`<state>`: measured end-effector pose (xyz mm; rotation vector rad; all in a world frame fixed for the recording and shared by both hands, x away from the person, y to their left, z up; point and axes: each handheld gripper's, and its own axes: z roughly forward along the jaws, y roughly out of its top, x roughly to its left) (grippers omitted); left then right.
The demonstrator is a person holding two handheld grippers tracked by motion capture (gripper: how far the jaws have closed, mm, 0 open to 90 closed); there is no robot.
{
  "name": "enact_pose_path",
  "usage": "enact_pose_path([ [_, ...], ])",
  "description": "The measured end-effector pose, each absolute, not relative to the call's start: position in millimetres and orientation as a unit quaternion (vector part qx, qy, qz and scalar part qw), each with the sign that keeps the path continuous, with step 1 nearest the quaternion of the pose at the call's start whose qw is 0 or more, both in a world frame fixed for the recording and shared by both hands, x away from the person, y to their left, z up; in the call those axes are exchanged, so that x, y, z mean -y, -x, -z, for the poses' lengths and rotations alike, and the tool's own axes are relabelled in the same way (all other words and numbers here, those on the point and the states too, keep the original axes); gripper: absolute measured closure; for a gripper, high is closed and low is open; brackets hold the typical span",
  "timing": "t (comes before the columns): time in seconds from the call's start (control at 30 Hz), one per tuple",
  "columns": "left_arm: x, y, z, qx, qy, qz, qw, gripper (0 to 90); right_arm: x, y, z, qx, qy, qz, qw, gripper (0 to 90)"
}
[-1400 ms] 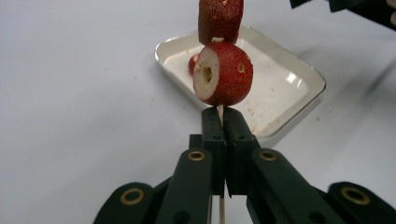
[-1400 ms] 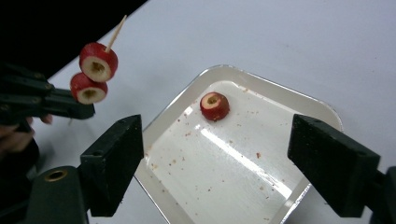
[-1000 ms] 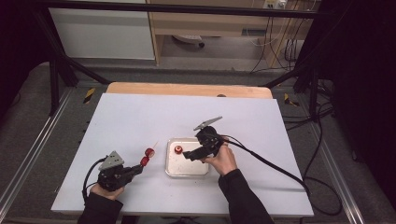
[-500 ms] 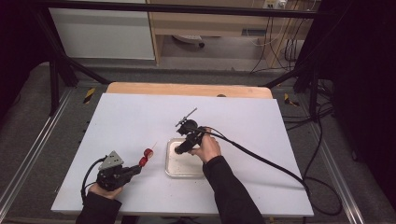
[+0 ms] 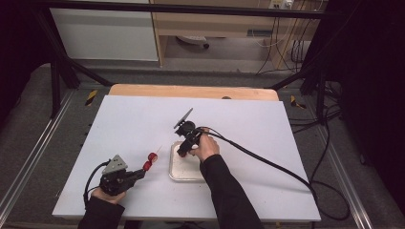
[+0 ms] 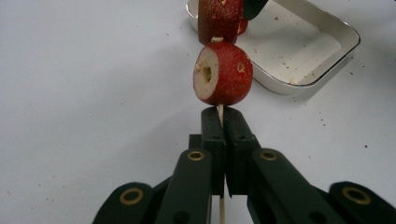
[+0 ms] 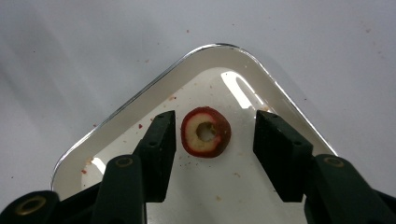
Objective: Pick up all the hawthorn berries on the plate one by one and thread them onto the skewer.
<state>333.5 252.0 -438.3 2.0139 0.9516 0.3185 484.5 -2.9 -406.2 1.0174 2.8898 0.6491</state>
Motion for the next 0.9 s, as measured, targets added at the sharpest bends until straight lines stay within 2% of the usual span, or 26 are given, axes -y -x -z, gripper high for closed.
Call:
enact_pose_path([
  [0.5, -252.0, -333.6, 438.5, -0.381, -0.809, -0.128, 0.43, 88.2, 1.0, -490.4, 413.2, -0.914, -0.35, -0.201, -0.039, 59.7],
  [0.9, -251.7, -333.3, 438.3, -0.38, -0.809, -0.129, 0.43, 88.2, 2.0, -490.3, 410.3, -0.907, -0.36, -0.213, -0.04, 62.6],
])
